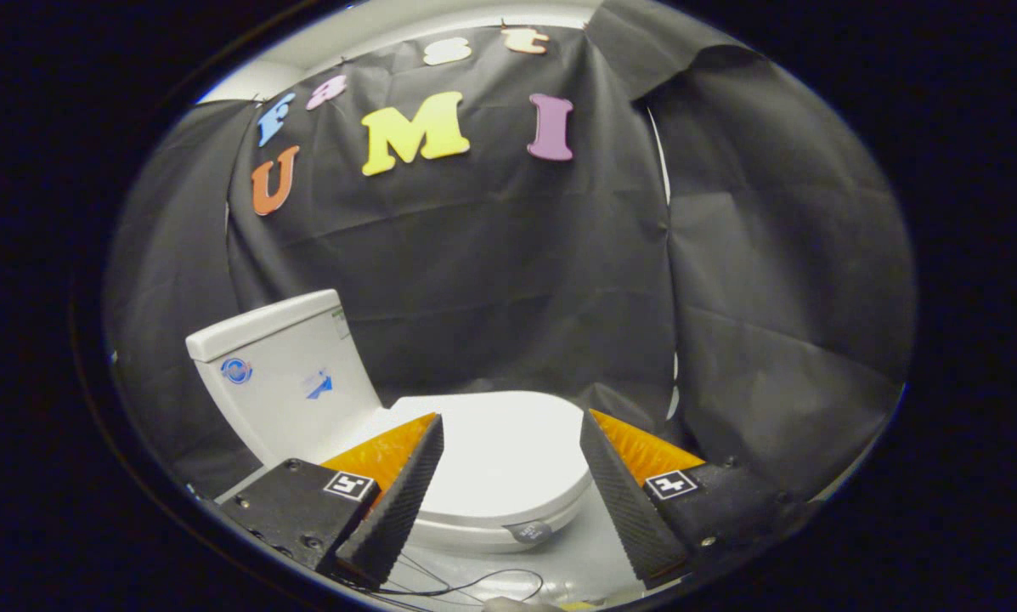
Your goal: Open the toilet lid.
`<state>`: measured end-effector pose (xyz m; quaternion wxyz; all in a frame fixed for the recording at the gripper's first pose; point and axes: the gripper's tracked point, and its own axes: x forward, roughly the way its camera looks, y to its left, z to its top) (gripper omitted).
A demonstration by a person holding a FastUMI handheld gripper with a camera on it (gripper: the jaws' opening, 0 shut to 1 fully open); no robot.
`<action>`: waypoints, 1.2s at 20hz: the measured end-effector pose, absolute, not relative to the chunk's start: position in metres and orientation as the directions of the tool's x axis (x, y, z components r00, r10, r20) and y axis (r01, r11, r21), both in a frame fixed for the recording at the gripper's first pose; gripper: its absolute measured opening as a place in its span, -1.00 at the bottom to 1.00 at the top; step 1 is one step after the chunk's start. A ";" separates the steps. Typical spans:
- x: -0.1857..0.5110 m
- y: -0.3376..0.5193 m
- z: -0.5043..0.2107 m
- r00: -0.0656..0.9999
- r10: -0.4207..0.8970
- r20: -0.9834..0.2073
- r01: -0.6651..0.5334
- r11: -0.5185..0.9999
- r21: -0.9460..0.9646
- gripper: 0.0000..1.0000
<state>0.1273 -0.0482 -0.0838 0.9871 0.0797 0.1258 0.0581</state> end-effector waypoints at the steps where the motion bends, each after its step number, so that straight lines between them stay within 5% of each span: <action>1: 0.133 -0.054 -0.097 0.954 0.141 -0.263 -0.090 0.976 0.197 1.00; 15: 0.148 -0.066 -0.269 0.773 0.396 -0.496 0.053 0.739 0.672 0.94; 24: 0.145 -0.039 -0.301 0.716 0.518 -0.468 0.105 0.583 0.806 0.43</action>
